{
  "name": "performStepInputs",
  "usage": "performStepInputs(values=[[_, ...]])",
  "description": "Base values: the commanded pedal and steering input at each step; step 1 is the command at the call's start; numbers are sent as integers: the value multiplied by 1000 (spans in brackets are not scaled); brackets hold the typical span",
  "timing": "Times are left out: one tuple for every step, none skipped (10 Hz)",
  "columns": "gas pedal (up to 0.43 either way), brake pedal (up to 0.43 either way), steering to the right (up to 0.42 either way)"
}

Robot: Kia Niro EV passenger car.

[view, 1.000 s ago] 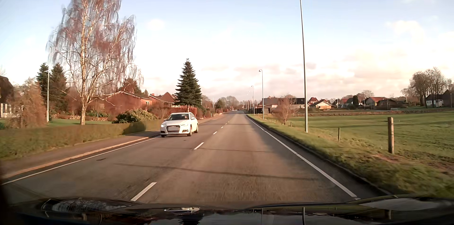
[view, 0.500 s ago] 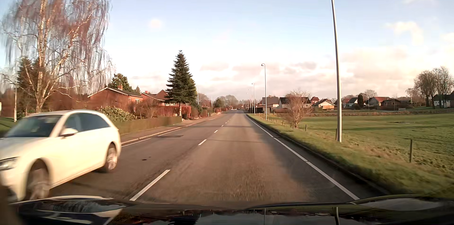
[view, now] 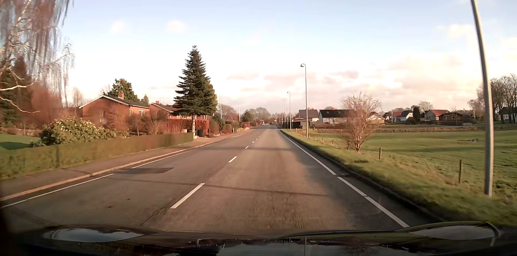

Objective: Follow the waypoints while adhering to traffic rules and regulations

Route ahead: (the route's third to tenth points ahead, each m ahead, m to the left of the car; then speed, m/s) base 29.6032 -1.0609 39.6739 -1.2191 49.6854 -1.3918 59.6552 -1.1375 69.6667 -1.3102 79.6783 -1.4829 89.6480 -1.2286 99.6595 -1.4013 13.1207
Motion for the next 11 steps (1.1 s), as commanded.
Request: performStepInputs(values=[[157,0,2],[157,0,2],[157,0,2],[157,0,2],[157,0,2],[157,0,2],[157,0,2],[157,0,2],[157,0,2],[157,0,2],[157,0,2]])
